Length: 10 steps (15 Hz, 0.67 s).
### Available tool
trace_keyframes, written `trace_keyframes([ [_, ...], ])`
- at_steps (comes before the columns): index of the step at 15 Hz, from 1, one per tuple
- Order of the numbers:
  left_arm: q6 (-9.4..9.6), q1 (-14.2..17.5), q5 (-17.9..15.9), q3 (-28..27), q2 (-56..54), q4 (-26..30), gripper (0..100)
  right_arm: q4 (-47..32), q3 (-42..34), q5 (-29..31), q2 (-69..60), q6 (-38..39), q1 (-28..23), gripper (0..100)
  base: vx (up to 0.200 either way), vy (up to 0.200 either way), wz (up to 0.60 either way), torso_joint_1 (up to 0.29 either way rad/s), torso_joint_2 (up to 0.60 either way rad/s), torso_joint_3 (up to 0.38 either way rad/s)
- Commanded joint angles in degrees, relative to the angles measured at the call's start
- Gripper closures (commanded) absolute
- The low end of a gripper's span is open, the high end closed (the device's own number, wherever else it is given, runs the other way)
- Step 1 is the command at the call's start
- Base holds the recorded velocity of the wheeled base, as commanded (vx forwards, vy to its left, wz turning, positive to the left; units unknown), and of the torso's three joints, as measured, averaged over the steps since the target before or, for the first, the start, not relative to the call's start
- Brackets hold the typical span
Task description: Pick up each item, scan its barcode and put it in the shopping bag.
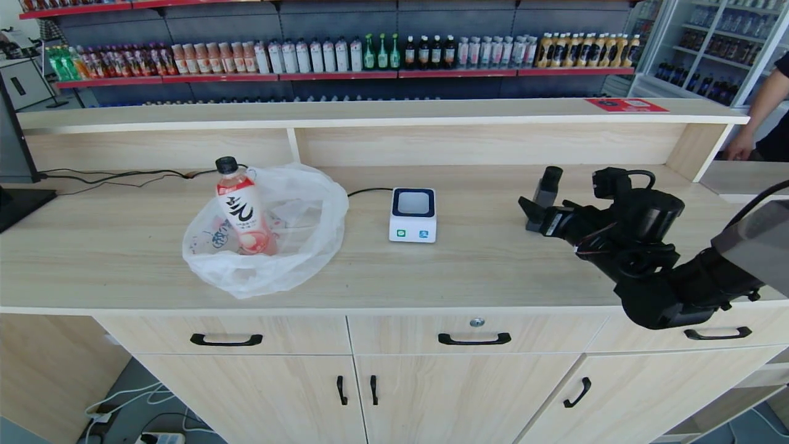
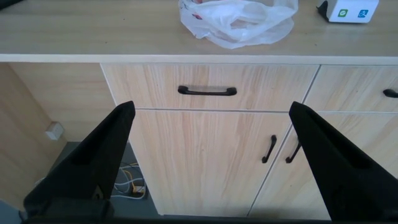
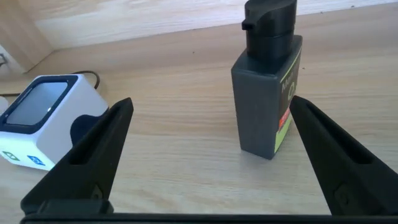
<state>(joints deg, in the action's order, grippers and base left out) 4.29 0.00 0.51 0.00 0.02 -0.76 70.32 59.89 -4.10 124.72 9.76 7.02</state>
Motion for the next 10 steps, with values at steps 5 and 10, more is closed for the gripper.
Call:
trace_keyframes([
  [5,0.02,0.0,0.02,0.0,-0.02,-0.04,0,-0.18,5.59,1.72,6.59,-0.1,-0.08,0,0.0,0.0,0.0,0.0,0.0,0.0],
  [10,0.37,0.0,-0.07,0.0,-0.02,-0.12,0,-0.97,14.11,1.64,13.0,-0.8,-2.36,0,0.0,0.0,0.0,0.0,0.0,0.0],
])
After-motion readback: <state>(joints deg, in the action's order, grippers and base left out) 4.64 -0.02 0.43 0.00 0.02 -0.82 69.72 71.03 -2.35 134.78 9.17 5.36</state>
